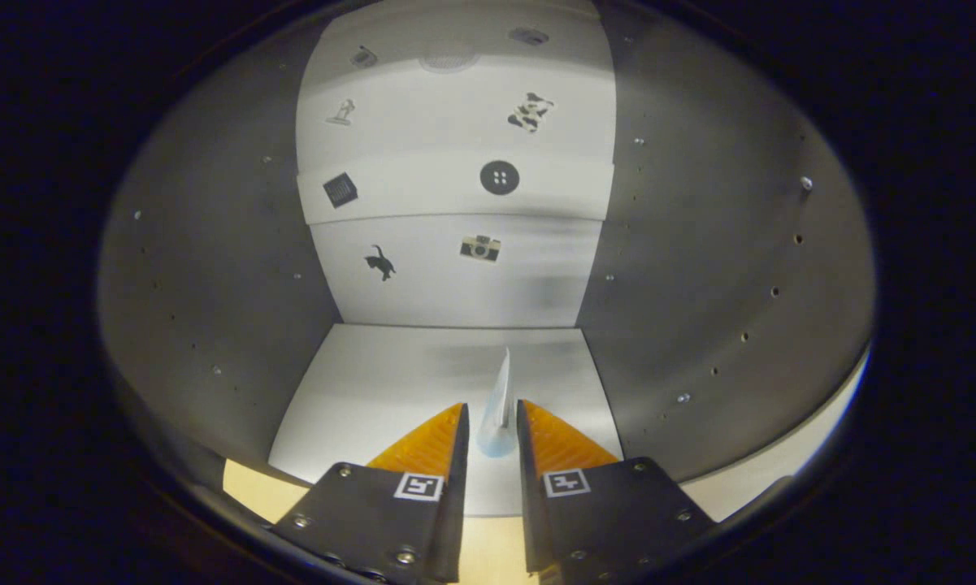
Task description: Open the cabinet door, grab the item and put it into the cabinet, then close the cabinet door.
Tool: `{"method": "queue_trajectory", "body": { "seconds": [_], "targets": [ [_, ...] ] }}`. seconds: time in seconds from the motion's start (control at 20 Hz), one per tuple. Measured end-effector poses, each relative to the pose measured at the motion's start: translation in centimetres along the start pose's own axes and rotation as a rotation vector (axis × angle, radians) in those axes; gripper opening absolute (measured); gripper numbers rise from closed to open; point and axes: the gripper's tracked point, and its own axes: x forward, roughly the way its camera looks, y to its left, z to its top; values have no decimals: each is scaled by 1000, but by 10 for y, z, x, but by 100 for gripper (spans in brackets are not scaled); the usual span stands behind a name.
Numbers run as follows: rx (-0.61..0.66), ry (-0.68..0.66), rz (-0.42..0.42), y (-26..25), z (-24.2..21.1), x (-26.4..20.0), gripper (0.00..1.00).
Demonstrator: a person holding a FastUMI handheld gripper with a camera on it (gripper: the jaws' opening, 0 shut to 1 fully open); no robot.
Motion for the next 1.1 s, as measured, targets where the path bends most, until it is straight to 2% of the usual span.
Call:
{"method": "queue_trajectory", "body": {
  "seconds": [0.35,0.45,0.6,0.7,1.0,1.05,1.1],
  "targets": [
    [19,-216,-21,-5,32,-51,30],
    [5,-277,-36,-5,36,-76,38],
    [-11,-363,-54,-3,40,-115,40],
    [-15,-408,-57,1,38,-146,47],
    [6,-535,-61,7,31,-223,86],
    [6,-546,-59,9,26,-236,85],
    [6,-551,-67,10,18,-249,99]
  ]
}}
